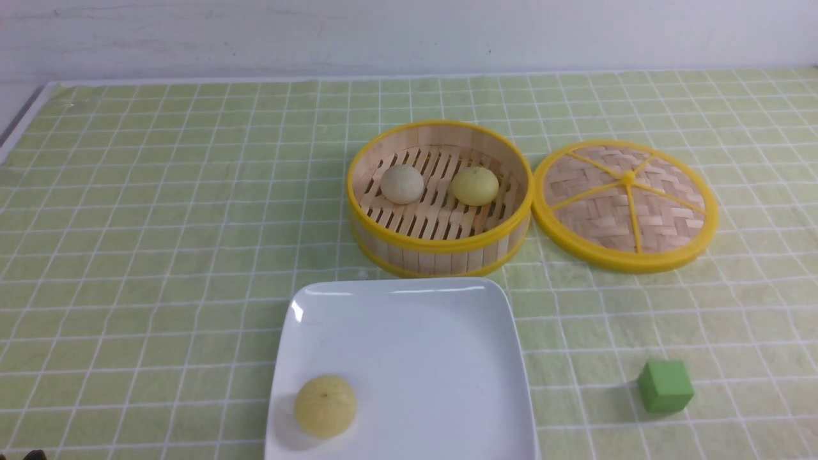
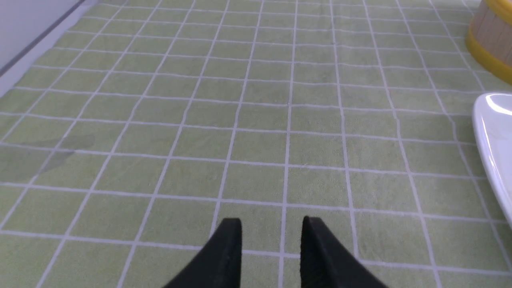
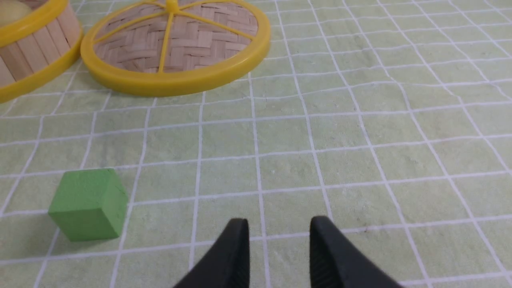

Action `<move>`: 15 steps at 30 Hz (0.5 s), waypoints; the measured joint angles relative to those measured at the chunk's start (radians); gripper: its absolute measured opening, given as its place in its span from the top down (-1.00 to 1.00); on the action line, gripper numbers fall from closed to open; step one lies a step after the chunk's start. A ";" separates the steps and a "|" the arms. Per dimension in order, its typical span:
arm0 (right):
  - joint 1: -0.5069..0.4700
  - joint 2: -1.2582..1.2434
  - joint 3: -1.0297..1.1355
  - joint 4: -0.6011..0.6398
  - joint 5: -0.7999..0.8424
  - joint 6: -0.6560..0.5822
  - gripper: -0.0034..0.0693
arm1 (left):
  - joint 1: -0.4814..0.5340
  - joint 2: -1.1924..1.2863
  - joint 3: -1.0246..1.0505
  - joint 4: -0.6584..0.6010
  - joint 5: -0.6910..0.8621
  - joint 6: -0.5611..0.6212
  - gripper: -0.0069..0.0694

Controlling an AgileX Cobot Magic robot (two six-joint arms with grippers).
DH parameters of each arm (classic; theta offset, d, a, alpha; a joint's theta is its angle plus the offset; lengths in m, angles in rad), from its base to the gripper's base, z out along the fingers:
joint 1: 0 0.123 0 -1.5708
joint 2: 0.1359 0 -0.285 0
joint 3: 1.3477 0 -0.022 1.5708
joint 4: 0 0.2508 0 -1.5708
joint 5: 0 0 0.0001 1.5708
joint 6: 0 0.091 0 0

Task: Put the steamed buns into the plate on the green tablecloth.
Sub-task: 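Reach toward a bun in the bamboo steamer with the right gripper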

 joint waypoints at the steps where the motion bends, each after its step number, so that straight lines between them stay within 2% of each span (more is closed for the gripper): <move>1: 0.000 0.000 0.000 0.000 0.000 0.000 0.25 | 0.000 0.000 0.000 0.000 0.000 0.000 0.19; 9: 0.000 0.000 0.000 -0.005 -0.006 -0.001 0.25 | 0.000 0.000 0.001 -0.033 -0.002 -0.023 0.19; 10: 0.000 0.000 0.003 0.007 -0.015 0.012 0.25 | 0.000 0.000 0.001 -0.109 -0.006 -0.083 0.19; 11: 0.000 0.000 0.003 0.007 -0.017 0.016 0.25 | 0.000 0.000 0.001 -0.122 -0.005 -0.093 0.19; 13: 0.000 0.000 0.008 0.179 -0.048 0.156 0.25 | 0.000 0.000 0.002 -0.378 -0.007 -0.300 0.19; 14: 0.000 0.000 0.008 0.196 -0.051 0.184 0.25 | 0.000 0.000 0.002 -0.399 -0.007 -0.316 0.19; 15: 0.000 0.000 0.008 0.313 -0.057 0.281 0.25 | 0.000 0.000 0.003 -0.549 -0.005 -0.443 0.19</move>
